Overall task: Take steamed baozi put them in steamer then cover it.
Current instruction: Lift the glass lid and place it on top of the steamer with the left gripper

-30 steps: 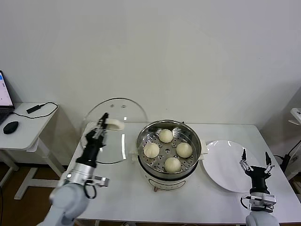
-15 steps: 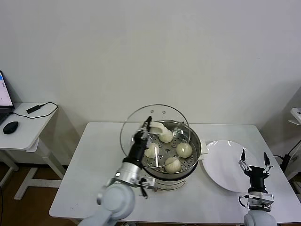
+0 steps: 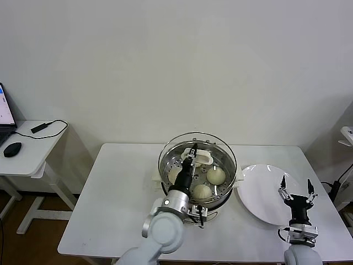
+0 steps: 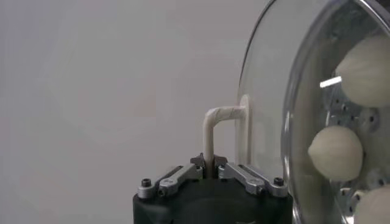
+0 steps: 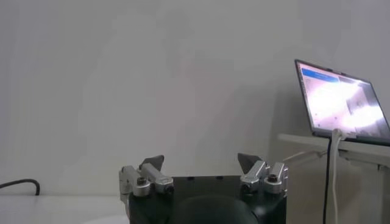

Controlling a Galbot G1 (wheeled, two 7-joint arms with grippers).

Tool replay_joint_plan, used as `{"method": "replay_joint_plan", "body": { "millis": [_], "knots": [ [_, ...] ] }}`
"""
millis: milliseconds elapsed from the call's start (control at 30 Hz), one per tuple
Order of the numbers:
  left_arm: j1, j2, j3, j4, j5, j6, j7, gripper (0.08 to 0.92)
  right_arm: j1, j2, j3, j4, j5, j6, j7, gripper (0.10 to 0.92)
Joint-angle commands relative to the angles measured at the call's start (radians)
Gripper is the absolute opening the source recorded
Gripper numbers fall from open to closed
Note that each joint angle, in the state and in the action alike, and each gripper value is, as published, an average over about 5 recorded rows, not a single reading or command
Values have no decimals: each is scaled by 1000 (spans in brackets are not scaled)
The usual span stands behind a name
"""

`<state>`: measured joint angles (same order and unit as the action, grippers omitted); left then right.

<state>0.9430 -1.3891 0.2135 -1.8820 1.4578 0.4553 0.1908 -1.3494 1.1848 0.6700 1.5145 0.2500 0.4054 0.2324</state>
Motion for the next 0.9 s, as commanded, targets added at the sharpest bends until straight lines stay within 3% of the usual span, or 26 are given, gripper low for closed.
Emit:
{"method": "replay_joint_plan", "body": {
  "millis": [33, 367, 900],
  "knots": [
    [-31, -54, 46, 111, 56, 23, 36, 190, 5, 2, -1, -11, -4, -1, 0, 823],
    [-39, -66, 32, 161, 64, 14, 27, 190, 2, 6, 2, -7, -10, -1, 0, 823],
    [5, -82, -7, 103, 83, 16, 31, 190, 13, 8, -1, -19, -22, -2, -2, 823]
  ]
}}
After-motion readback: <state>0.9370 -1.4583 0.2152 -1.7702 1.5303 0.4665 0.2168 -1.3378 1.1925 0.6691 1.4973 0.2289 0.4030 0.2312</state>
